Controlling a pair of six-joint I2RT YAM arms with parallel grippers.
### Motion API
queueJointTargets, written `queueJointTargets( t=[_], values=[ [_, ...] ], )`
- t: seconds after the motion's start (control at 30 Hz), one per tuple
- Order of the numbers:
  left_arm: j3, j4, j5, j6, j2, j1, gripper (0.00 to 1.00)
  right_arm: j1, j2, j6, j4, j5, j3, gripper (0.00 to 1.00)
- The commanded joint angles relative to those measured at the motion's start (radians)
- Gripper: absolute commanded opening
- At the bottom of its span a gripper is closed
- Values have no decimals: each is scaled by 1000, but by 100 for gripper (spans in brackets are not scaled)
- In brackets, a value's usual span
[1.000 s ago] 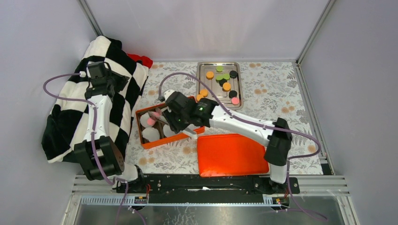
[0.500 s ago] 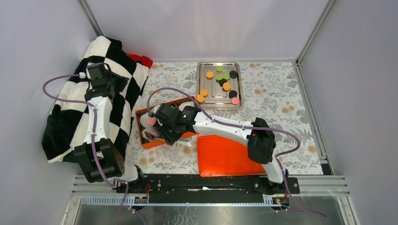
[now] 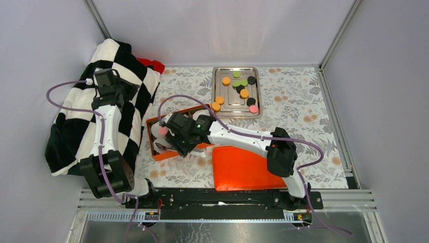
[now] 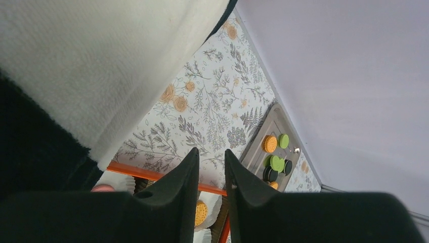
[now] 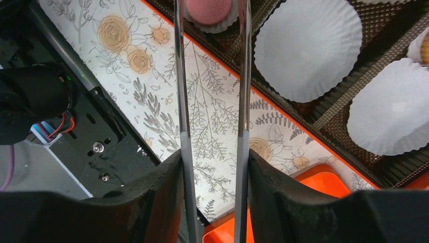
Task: Pack the cookies
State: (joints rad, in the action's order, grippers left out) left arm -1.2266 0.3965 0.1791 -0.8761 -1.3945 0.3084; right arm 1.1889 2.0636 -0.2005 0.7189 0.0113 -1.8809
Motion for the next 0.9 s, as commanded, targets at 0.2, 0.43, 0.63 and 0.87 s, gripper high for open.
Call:
queueJointTargets(
  t=[0.2, 0.43, 0.63, 0.87],
  values=[
    [7, -35, 20, 20, 33, 4, 30, 3, -133, 36, -51, -218, -12, 50],
    [11, -47, 47, 10, 30, 3, 30, -19, -222, 59, -40, -473, 40, 51],
    [13, -57, 64, 9, 25, 2, 30, -176, -327, -14, -62, -474, 218, 50],
    [-2, -60, 59, 24, 19, -24, 31, -349, -403, -22, -118, -464, 401, 51]
  ],
)
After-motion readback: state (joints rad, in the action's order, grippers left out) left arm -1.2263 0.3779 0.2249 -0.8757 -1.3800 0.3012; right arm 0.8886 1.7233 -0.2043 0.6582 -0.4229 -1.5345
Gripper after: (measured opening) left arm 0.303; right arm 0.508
